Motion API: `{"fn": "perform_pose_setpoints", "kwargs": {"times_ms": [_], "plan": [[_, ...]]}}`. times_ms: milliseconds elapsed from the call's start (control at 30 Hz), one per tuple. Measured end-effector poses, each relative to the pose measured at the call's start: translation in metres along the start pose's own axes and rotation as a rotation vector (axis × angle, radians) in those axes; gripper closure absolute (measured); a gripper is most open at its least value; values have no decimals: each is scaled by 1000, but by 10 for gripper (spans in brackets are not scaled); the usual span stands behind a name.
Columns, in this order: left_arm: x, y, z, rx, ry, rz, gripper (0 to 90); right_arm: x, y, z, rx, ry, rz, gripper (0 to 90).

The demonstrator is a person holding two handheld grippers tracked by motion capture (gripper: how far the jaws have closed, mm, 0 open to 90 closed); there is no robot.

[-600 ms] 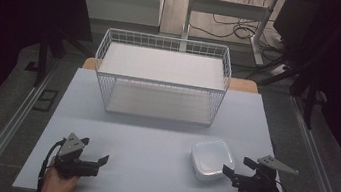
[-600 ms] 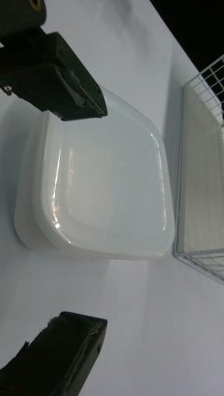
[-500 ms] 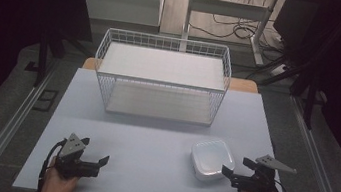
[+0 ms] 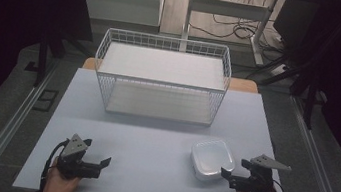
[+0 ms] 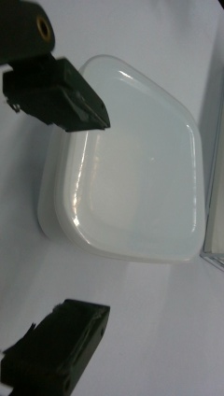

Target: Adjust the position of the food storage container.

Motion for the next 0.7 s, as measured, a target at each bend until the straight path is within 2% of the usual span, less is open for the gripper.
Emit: {"fn": "perform_pose_setpoints", "kwargs": {"times_ms": [167,200,233,300,367,433,600,700], "plan": [[-1,1,0,1,12,1,50,8,-9,-6,-29,-30,-41,365],[-1,2,0,-1,17,2,50,11,-15,-10,-48,-36,-70,469],[-1,2,0,-1,17,2,50,11,-15,-10,-48,-36,-70,469],[-1,3,-1,-2,20,5,50,15,-21,-16,-68,-42,-93,622],[-2,3,-1,-3,21,8,50,15,-24,-19,-84,-59,-93,753],[-2,4,-1,-4,20,7,50,13,-23,-24,-99,-84,-66,887],[-2,4,-1,-9,11,9,52,5,-7,-30,-111,-94,14,889],[-2,5,-1,-19,0,13,53,5,2,-32,-101,-79,34,889]]}}
Point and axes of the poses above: each handheld gripper's, and its own axes: y roughly forward along the jaws, x roughly out of its top, z roughly to its left, the point moved 4 cm from there along y, roughly forward along the jaws, and after that the axes turned 7 degrees about -z, right-handed, at the moved point
